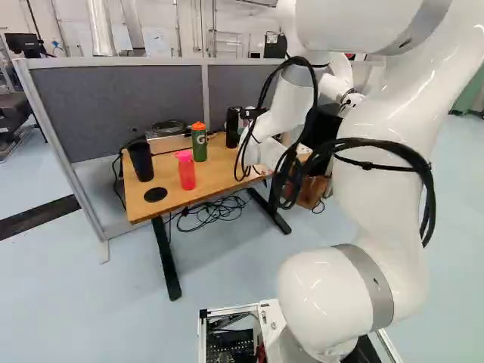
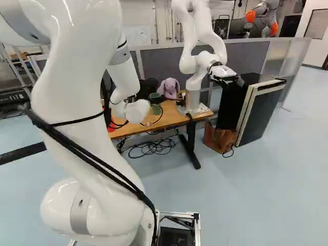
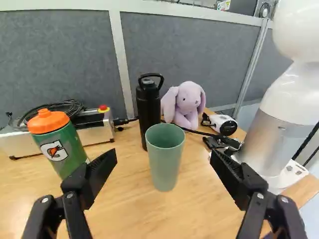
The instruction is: Place the green cup on the table
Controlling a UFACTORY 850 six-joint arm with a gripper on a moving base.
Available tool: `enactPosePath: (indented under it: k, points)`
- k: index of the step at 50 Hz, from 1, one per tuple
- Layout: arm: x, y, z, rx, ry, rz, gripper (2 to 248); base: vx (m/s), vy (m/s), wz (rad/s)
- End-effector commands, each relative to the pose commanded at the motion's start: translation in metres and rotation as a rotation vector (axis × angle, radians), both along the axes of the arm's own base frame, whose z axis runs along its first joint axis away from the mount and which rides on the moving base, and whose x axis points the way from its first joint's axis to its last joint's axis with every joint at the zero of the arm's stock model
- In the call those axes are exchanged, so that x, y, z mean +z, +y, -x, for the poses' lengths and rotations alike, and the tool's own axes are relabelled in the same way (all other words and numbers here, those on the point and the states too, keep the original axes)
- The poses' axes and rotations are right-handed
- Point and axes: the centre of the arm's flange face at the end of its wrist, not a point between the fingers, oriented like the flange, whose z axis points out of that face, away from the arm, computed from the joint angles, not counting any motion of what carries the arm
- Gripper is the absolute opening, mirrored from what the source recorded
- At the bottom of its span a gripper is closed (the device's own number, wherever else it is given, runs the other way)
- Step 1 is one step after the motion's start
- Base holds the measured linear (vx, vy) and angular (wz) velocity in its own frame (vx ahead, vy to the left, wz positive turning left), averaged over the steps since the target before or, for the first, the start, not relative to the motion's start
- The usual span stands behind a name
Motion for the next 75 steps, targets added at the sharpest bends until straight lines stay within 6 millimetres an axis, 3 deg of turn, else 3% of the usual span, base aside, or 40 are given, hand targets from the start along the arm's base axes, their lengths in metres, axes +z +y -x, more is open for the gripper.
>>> enactPosePath:
  k: [16, 33, 50, 75]
  points:
    - [0.002, -0.001, 0.033, 0.003, 0.011, 0.001, 247, 0.0, 0.0, 0.0]
    - [0.003, -0.002, 0.038, 0.001, 0.015, 0.001, 247, 0.0, 0.0, 0.0]
    - [0.005, -0.005, 0.055, -0.005, 0.03, 0.002, 247, 0.0, 0.0, 0.0]
    - [0.006, -0.015, 0.102, -0.023, 0.069, 0.003, 247, 0.0, 0.0, 0.0]
